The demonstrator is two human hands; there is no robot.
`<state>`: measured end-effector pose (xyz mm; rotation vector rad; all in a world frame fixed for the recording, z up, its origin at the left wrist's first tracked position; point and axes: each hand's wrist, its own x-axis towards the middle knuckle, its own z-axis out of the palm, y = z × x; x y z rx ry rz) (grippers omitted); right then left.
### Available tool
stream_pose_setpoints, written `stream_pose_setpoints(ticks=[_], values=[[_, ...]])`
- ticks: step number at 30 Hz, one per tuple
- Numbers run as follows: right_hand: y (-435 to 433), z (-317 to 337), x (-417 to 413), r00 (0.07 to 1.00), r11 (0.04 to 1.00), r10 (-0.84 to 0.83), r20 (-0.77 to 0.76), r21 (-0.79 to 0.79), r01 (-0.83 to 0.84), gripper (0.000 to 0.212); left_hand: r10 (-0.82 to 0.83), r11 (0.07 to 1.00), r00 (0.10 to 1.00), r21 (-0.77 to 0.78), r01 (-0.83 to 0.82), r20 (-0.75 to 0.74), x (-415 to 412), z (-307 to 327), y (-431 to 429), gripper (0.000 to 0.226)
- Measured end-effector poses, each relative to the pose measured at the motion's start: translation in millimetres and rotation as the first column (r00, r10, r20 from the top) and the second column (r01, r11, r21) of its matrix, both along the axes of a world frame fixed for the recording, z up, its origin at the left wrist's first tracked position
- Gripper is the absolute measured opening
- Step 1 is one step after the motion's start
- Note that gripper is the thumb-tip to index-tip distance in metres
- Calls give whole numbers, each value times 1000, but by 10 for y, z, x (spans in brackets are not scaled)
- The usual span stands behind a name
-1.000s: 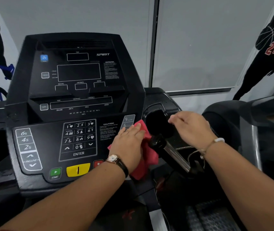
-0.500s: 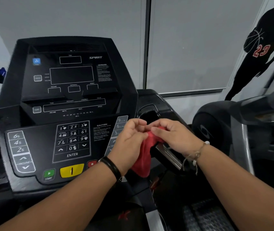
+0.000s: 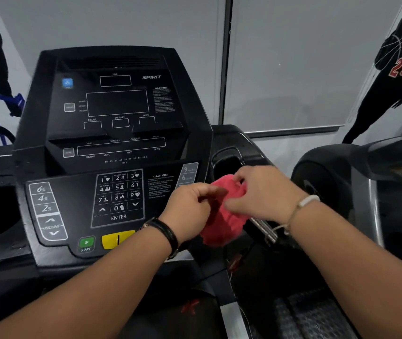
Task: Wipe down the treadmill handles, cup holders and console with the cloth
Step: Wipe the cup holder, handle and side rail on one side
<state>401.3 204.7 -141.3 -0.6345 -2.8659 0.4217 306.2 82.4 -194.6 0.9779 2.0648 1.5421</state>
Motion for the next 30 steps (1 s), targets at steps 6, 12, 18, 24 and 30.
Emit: stream_pose_setpoints(ticks=[6,12,18,24,30], values=[[4,-169,-140,950,992,122,286,-41,-115,31,-39,998,999,42,40,-27,-14,61,-51,47],[124,-266,-49,957,987,104,271,91,-133,74,-31,999,994,10,32,-106,34,26,-82,36],[53,-305,-3,962,987,138,236,48,-154,99,-13,1000,987,13,15,-158,42,0,-60,33],[-116,-650,-69,980,997,-19,-198,76,35,63,6,996,996,85,1,-86,-14,19,-78,34],[30,-667,-131,927,998,55,-372,46,-41,55,46,996,984,78,-33,-173,-46,-20,-49,36]])
